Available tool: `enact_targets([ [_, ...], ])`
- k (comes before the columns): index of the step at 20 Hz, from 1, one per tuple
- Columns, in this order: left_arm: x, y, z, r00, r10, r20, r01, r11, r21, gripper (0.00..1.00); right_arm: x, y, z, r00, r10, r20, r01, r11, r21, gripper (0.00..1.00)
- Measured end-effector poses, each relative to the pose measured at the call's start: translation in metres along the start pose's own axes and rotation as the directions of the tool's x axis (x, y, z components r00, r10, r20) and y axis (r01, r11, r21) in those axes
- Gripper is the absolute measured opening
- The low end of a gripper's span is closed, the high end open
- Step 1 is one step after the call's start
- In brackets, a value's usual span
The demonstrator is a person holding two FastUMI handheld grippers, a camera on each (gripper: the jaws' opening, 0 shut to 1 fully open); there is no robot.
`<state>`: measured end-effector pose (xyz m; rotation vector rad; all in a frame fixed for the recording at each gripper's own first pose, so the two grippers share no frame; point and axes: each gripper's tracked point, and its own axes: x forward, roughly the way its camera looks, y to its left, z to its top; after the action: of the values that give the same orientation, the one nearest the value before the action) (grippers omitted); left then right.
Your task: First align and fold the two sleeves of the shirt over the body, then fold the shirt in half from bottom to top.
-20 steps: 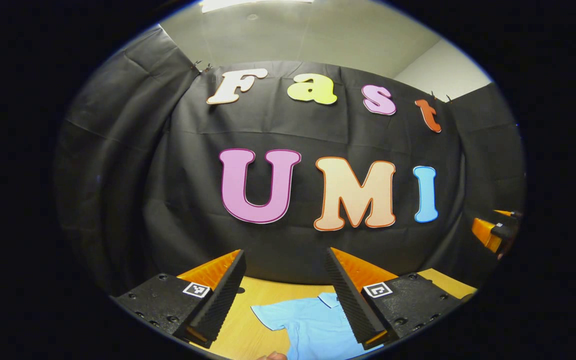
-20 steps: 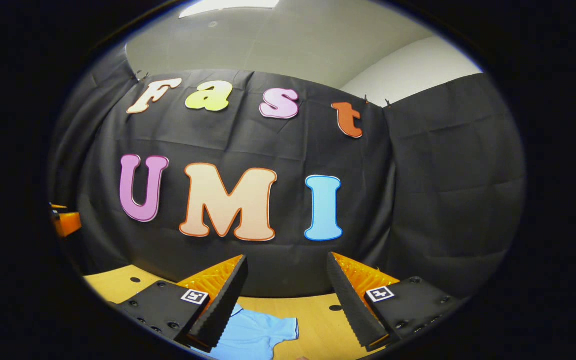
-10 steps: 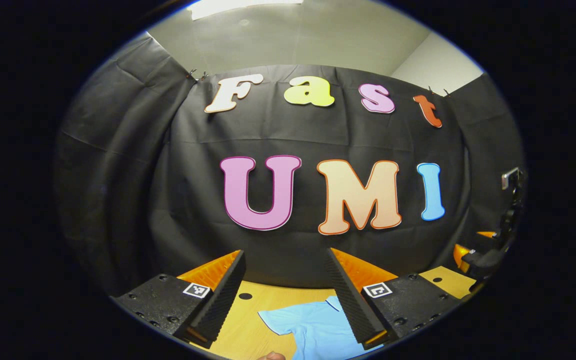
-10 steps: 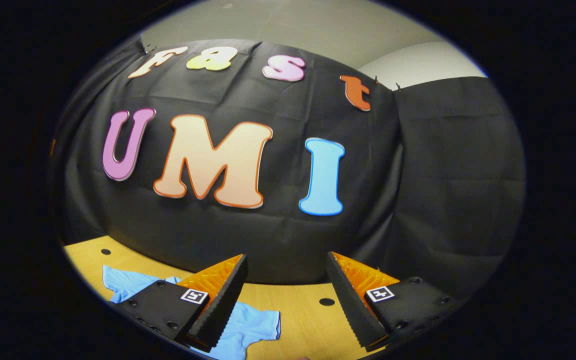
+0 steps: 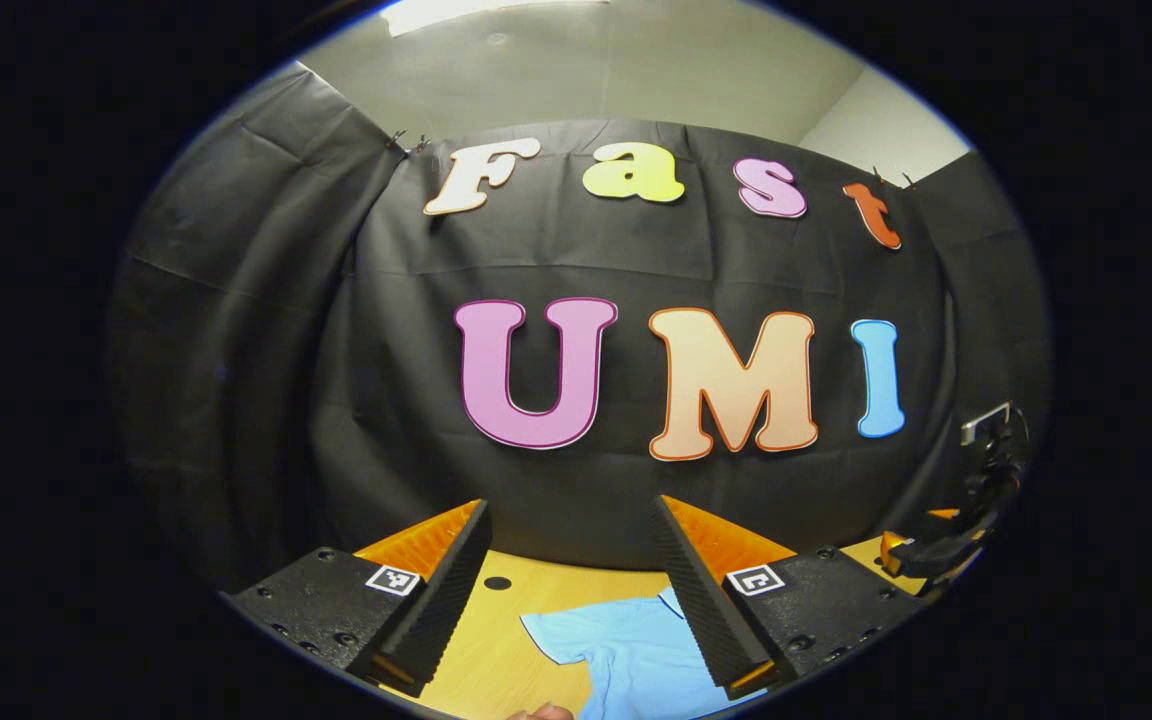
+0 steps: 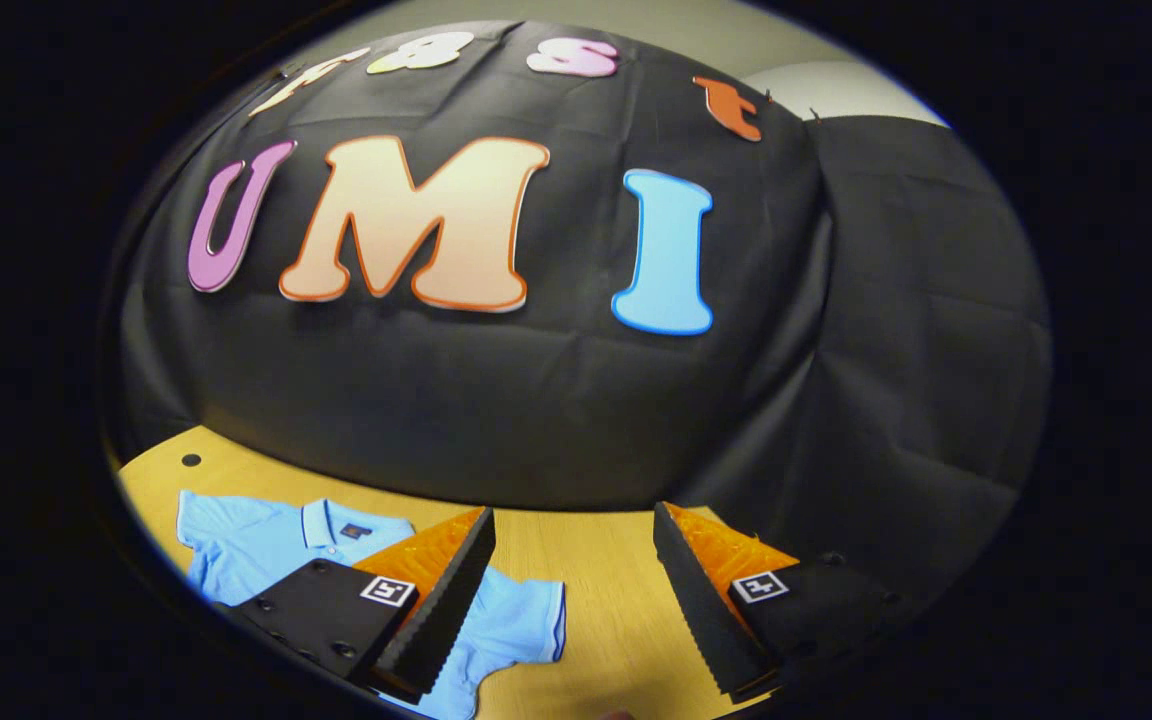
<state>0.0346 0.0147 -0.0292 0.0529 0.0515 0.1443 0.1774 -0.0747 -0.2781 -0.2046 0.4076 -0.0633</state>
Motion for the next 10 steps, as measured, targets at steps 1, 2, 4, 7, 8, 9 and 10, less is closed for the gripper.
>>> enact_targets([
  [1,0.0,0.0,-0.001,1.0,0.002,-0.003,-0.002,1.0,0.001,0.95,0.005,0.0,-0.01,1.0,0.002,-0.029,-0.002,1.0,0.013,0.99],
  [2,0.001,-0.001,-0.002,1.0,0.003,-0.005,-0.003,1.0,0.005,0.95,0.008,0.001,-0.02,0.998,0.009,-0.055,-0.008,1.0,0.026,0.99],
  [4,0.004,0.0,-0.006,1.0,0.011,-0.015,-0.01,1.0,0.014,0.95,0.021,0.003,-0.039,0.994,0.018,-0.104,-0.014,0.999,0.04,0.99],
  [7,0.009,0.001,-0.014,0.999,0.025,-0.034,-0.024,0.999,0.027,0.95,0.037,0.007,-0.071,0.984,0.023,-0.178,-0.014,0.999,0.052,0.99],
  [8,0.01,0.001,-0.017,0.999,0.03,-0.041,-0.028,0.999,0.03,0.95,0.042,0.008,-0.083,0.978,0.025,-0.208,-0.013,0.998,0.058,0.99],
  [9,0.01,0.0,-0.02,0.998,0.031,-0.05,-0.029,0.999,0.033,0.95,0.045,0.009,-0.093,0.97,0.028,-0.24,-0.013,0.998,0.066,0.99],
  [10,0.011,0.001,-0.022,0.998,0.033,-0.057,-0.031,0.999,0.037,0.95,0.048,0.009,-0.105,0.963,0.032,-0.269,-0.012,0.997,0.075,1.0],
])
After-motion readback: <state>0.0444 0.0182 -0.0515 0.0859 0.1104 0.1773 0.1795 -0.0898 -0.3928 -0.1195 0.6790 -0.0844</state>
